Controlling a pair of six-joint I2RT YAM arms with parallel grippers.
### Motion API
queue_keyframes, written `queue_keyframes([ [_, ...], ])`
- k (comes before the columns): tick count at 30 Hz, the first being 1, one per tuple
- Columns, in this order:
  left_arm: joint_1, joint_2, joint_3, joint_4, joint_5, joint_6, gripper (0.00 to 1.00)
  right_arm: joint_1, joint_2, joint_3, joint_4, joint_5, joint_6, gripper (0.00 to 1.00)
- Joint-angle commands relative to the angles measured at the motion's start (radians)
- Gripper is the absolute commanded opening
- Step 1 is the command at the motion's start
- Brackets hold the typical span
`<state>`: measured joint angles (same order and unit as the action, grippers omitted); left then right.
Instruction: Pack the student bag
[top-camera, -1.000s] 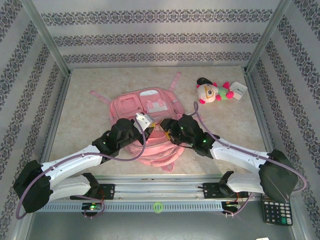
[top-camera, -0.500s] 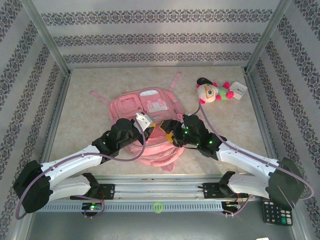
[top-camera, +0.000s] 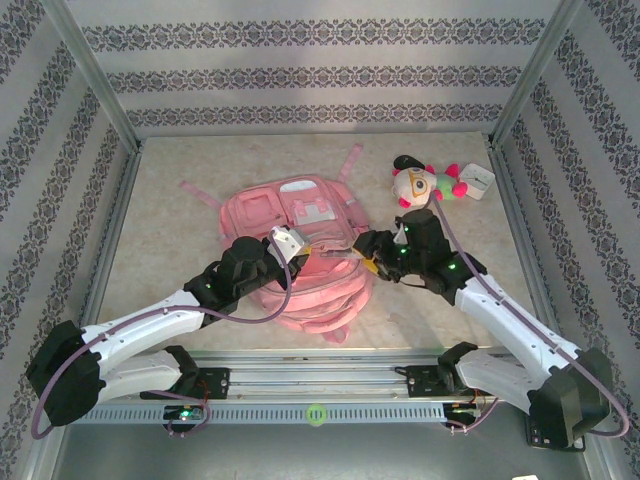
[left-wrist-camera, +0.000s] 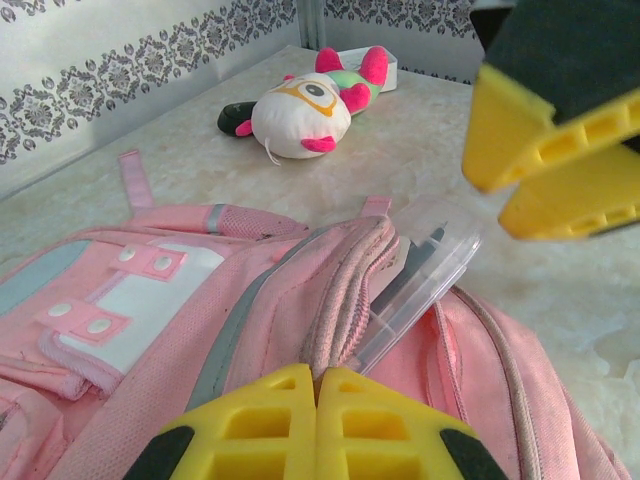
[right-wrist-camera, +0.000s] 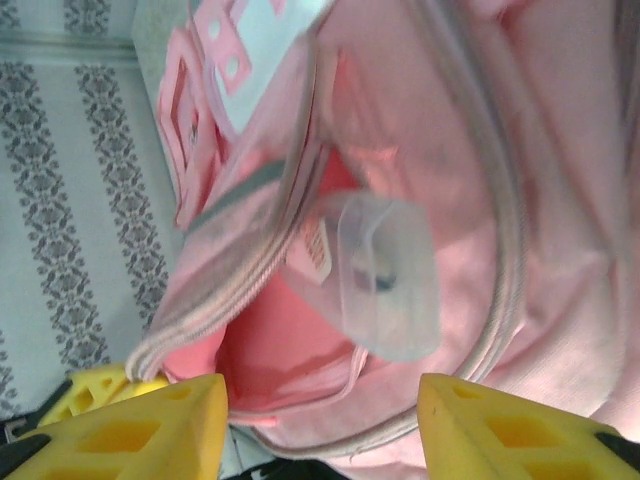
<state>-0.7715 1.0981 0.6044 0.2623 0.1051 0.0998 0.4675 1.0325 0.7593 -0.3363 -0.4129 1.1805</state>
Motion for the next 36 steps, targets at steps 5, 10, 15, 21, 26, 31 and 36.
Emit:
queue_keyframes([
  [5,-0.009,-0.026,0.059,0.083,0.027,0.029,0.00,-0.019,0.122,0.077,-0.054,-0.045,-0.148,0.46],
  [10,-0.008,-0.024,0.062,0.081,0.031,0.031,0.00,0.033,0.175,0.070,0.071,-0.033,-0.110,0.30],
  [15,-0.009,-0.015,0.060,0.117,0.067,0.013,0.00,0.120,0.235,0.014,0.304,0.000,-0.011,0.25],
  [21,-0.008,-0.005,0.053,0.147,0.119,-0.020,0.00,0.154,0.291,-0.010,0.459,0.035,0.024,0.19],
  [26,-0.009,-0.020,0.062,0.073,0.059,-0.023,0.22,0.140,0.185,-0.038,0.335,0.055,-0.014,0.39],
  [31,0.006,-0.105,0.111,-0.114,0.054,-0.069,0.66,0.106,-0.039,-0.102,0.051,0.056,-0.090,0.50],
  [36,0.054,-0.198,0.182,-0.440,0.100,-0.017,0.72,0.104,-0.141,-0.041,-0.093,0.108,-0.310,0.55],
])
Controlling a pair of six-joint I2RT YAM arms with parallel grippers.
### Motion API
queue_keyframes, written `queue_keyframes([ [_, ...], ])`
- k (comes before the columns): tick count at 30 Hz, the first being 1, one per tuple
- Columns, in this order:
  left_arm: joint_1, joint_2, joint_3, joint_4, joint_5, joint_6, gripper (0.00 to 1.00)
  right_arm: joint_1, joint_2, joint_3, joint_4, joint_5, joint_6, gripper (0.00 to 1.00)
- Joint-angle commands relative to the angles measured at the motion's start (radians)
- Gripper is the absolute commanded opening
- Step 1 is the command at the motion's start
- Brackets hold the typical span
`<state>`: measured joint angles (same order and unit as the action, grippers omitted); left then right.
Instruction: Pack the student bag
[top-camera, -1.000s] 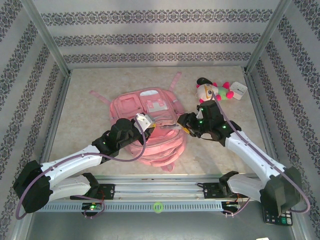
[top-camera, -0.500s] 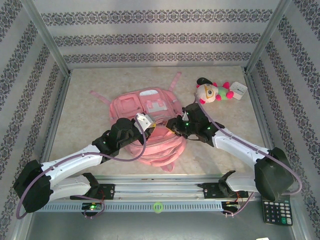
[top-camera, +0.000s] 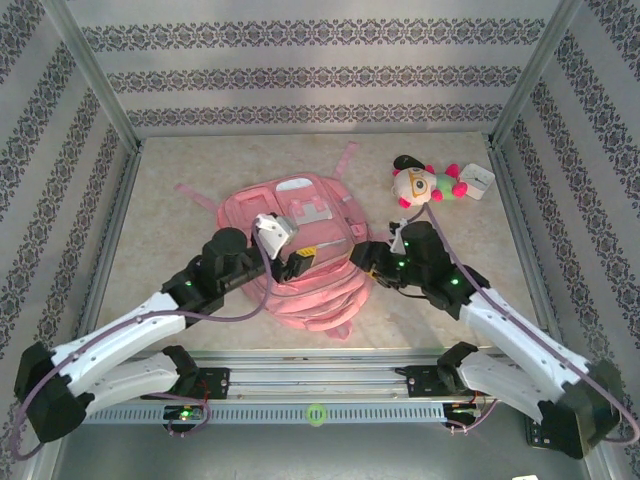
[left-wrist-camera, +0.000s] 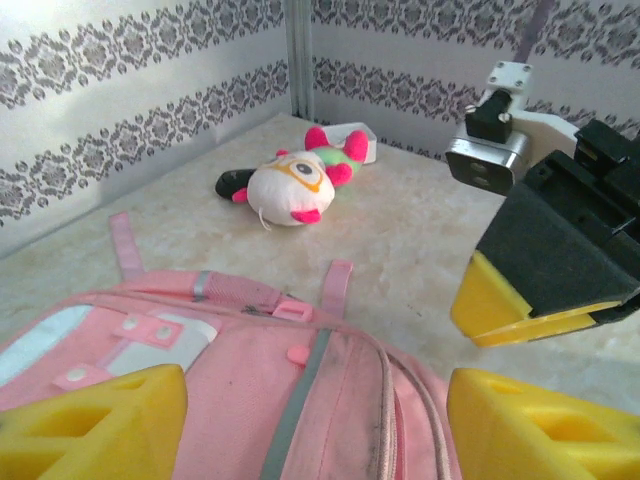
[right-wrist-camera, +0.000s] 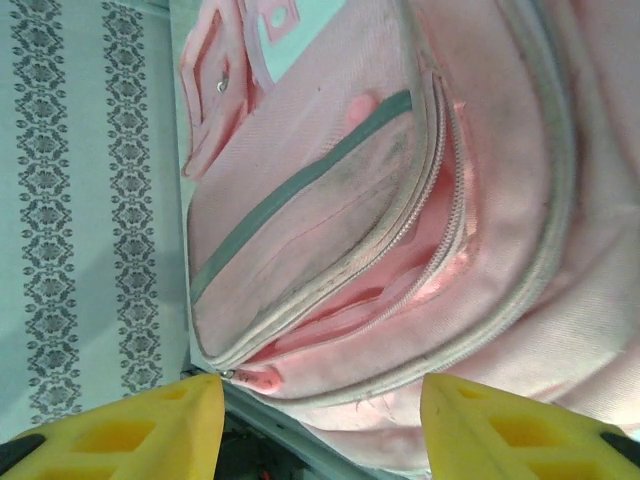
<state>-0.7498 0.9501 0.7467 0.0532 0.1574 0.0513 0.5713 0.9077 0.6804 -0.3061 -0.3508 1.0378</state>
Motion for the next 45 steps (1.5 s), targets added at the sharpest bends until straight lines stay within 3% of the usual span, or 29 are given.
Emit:
queue_keyframes([
  [1,0.050,-0.068,0.051,-0.293,0.070,0.090,0.73,0.011,-0.015,0.053,-0.122,0.062,-0.223,0.55],
  [3,0.120,-0.095,0.097,-0.470,0.219,0.279,0.72,0.058,0.003,0.099,-0.112,0.130,-0.366,0.54],
  [7,0.231,-0.057,0.207,-0.748,0.253,0.602,0.71,0.150,0.119,0.195,-0.070,0.228,-0.604,0.45],
  [8,0.237,-0.040,0.223,-0.796,0.245,0.684,0.72,0.148,0.156,0.217,-0.044,0.229,-0.584,0.42],
  [11,0.236,0.017,0.252,-0.876,0.242,0.861,0.89,0.121,0.267,0.222,0.082,0.129,-0.445,0.38],
  [14,0.234,0.082,0.247,-0.936,0.251,1.017,0.90,0.123,0.341,0.153,0.182,0.111,-0.312,0.36],
  [19,0.219,0.085,0.133,-0.782,0.185,1.142,0.89,0.111,0.409,0.004,0.315,0.174,-0.211,0.33],
  [24,0.204,0.089,0.070,-0.656,0.160,1.213,0.90,0.060,0.455,-0.042,0.372,0.151,-0.207,0.32],
  [38,0.155,0.208,0.016,-0.540,0.090,1.375,0.80,0.048,0.252,-0.061,0.339,0.121,-0.215,0.36],
  [40,0.143,0.215,0.003,-0.514,0.089,1.370,0.74,0.051,0.233,-0.060,0.330,0.113,-0.223,0.37],
  [45,0.135,0.245,-0.007,-0.440,0.127,1.257,0.39,0.094,0.186,-0.055,0.259,0.131,-0.314,0.39],
])
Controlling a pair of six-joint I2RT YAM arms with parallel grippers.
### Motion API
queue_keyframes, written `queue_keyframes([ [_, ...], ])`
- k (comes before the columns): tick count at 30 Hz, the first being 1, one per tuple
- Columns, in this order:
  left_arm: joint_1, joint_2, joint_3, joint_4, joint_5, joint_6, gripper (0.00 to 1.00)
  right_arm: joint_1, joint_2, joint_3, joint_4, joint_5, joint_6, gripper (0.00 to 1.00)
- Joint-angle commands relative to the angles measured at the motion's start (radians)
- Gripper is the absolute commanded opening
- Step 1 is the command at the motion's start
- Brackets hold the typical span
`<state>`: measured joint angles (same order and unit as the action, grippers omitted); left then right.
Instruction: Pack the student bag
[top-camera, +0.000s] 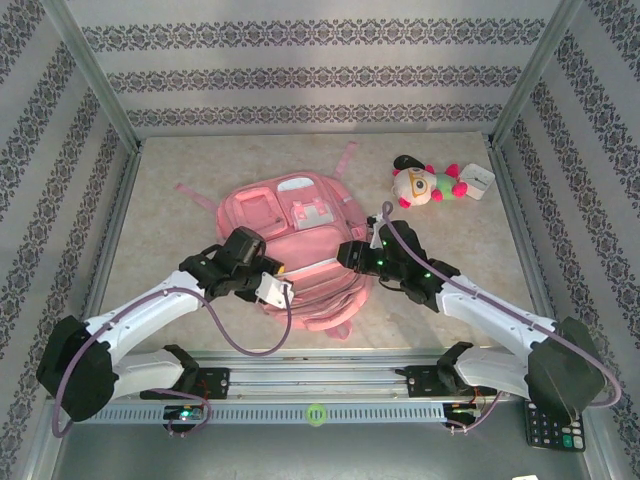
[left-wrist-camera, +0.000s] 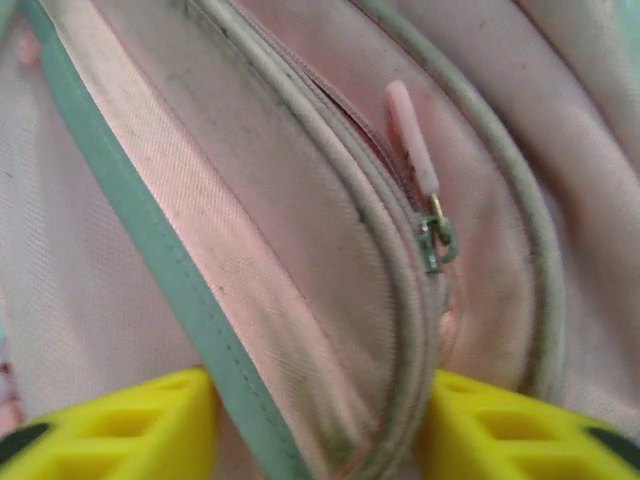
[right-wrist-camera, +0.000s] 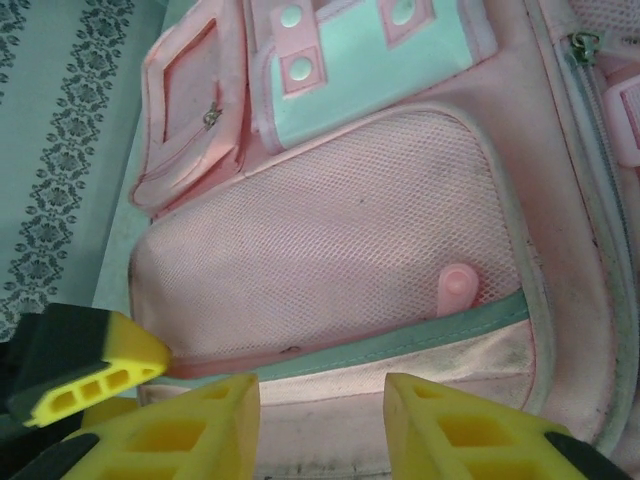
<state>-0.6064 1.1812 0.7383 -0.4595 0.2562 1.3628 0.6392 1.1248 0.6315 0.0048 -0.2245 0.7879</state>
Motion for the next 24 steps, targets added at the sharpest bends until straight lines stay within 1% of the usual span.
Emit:
queue_keyframes([
  [1,-0.009,0.017,0.015,0.061,0.040,-0.092,0.31,0.041,-0.039,-0.006,-0.067,0.014,-0.089,0.40],
  [2,-0.009,0.012,0.034,0.029,0.060,-0.132,0.22,0.061,-0.054,-0.008,-0.081,0.026,-0.124,0.40],
  [3,-0.010,0.000,0.045,0.008,0.093,-0.190,0.15,0.086,-0.070,-0.014,-0.083,0.033,-0.172,0.41],
  [4,-0.009,-0.017,0.049,0.013,0.131,-0.263,0.11,0.118,-0.094,-0.024,-0.084,0.045,-0.231,0.42],
  [7,-0.007,-0.069,0.016,0.068,0.215,-0.404,0.01,0.221,-0.170,-0.059,-0.066,0.108,-0.411,0.42],
  [9,-0.006,-0.085,0.000,0.111,0.229,-0.481,0.00,0.268,-0.207,-0.083,-0.054,0.125,-0.493,0.42],
  [13,0.007,-0.086,0.001,0.134,0.268,-0.557,0.00,0.313,-0.204,-0.113,-0.039,0.109,-0.590,0.43],
  [16,0.013,-0.082,0.000,0.145,0.290,-0.573,0.00,0.339,-0.158,-0.101,-0.020,0.125,-0.655,0.47],
  [20,0.016,-0.076,0.003,0.154,0.301,-0.574,0.00,0.350,-0.076,-0.074,0.050,0.157,-0.721,0.50],
  [24,0.014,-0.075,0.008,0.160,0.311,-0.582,0.00,0.351,0.022,-0.029,0.102,0.128,-0.754,0.50],
])
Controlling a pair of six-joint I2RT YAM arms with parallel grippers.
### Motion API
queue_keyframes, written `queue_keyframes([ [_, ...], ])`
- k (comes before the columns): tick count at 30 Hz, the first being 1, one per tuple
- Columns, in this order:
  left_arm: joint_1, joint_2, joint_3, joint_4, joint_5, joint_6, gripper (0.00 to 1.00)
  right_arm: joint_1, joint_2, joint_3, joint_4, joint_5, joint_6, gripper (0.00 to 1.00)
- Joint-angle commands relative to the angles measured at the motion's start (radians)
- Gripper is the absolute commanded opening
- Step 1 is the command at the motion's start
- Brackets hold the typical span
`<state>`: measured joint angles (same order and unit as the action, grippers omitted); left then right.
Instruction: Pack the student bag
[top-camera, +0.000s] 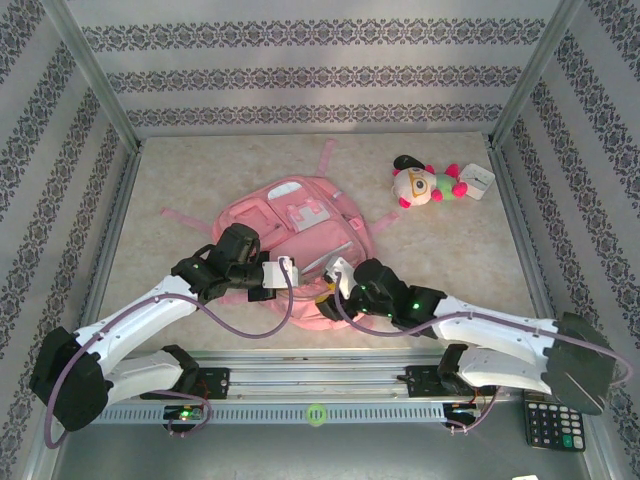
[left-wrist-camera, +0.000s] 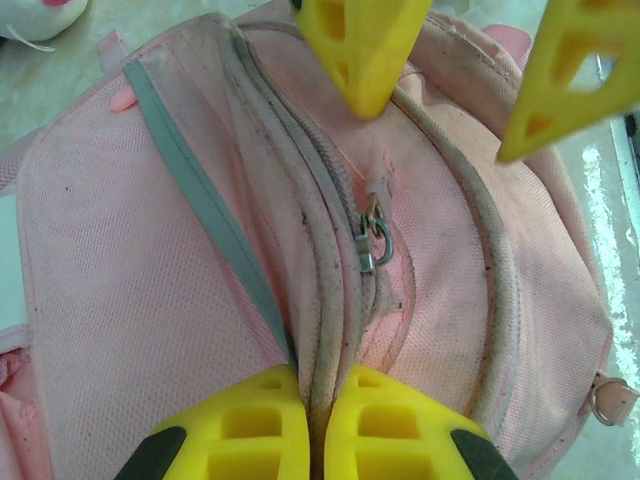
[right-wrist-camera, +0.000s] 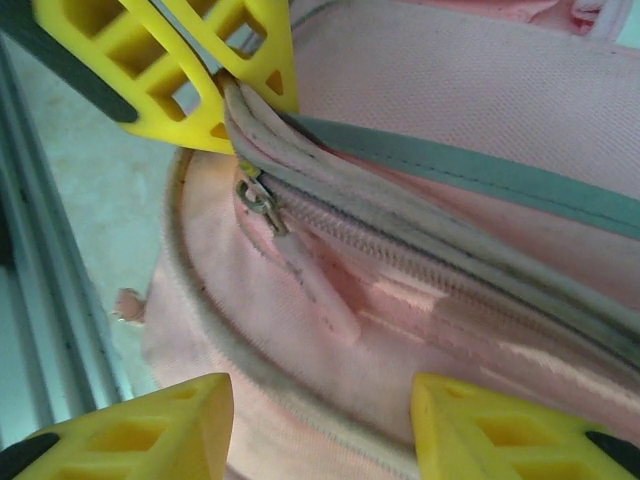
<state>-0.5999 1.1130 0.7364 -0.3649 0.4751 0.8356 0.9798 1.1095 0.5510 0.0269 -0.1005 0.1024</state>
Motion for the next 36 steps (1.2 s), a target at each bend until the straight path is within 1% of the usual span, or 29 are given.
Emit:
queue_keyframes([
  [1,0.009,-0.009,0.008,0.067,0.094,-0.055,0.00,0.011,0.061,0.062,0.092,-0.006,-0.069,0.50],
  [5,0.009,-0.007,0.008,0.069,0.103,-0.058,0.00,0.014,0.120,0.092,0.139,-0.061,-0.073,0.49],
  [8,0.009,-0.008,0.004,0.076,0.103,-0.061,0.00,0.014,0.135,0.099,0.162,-0.108,-0.076,0.41],
  [10,0.009,-0.007,0.000,0.083,0.103,-0.062,0.00,0.014,0.131,0.096,0.177,-0.140,-0.076,0.34],
  [12,0.009,-0.005,0.000,0.086,0.105,-0.061,0.00,0.014,0.126,0.092,0.188,-0.154,-0.066,0.30],
  [19,0.008,0.003,0.003,0.099,0.119,-0.065,0.00,-0.001,0.132,0.084,0.217,-0.133,0.029,0.31],
  [20,0.009,0.004,0.002,0.099,0.119,-0.066,0.00,-0.005,0.133,0.082,0.225,-0.137,0.046,0.33],
  [22,0.009,0.002,0.003,0.099,0.119,-0.066,0.00,-0.020,0.132,0.078,0.234,-0.132,0.085,0.40],
  [25,0.008,-0.004,0.000,0.099,0.120,-0.066,0.00,-0.037,0.126,0.076,0.231,-0.104,0.120,0.39],
  [27,0.009,-0.008,-0.001,0.099,0.122,-0.066,0.00,-0.044,0.124,0.075,0.234,-0.098,0.123,0.31],
  [32,0.011,-0.023,-0.008,0.093,0.086,-0.060,0.00,-0.068,0.107,0.068,0.186,-0.046,0.150,0.05],
  [33,0.011,-0.026,-0.013,0.092,0.081,-0.055,0.00,-0.079,0.098,0.061,0.174,-0.039,0.165,0.01],
  [34,0.015,-0.031,-0.017,0.086,0.075,-0.048,0.00,-0.095,0.079,0.050,0.162,-0.037,0.186,0.00],
  [36,0.025,-0.035,-0.024,0.064,0.064,-0.032,0.00,-0.136,0.044,0.025,0.136,-0.035,0.238,0.00],
])
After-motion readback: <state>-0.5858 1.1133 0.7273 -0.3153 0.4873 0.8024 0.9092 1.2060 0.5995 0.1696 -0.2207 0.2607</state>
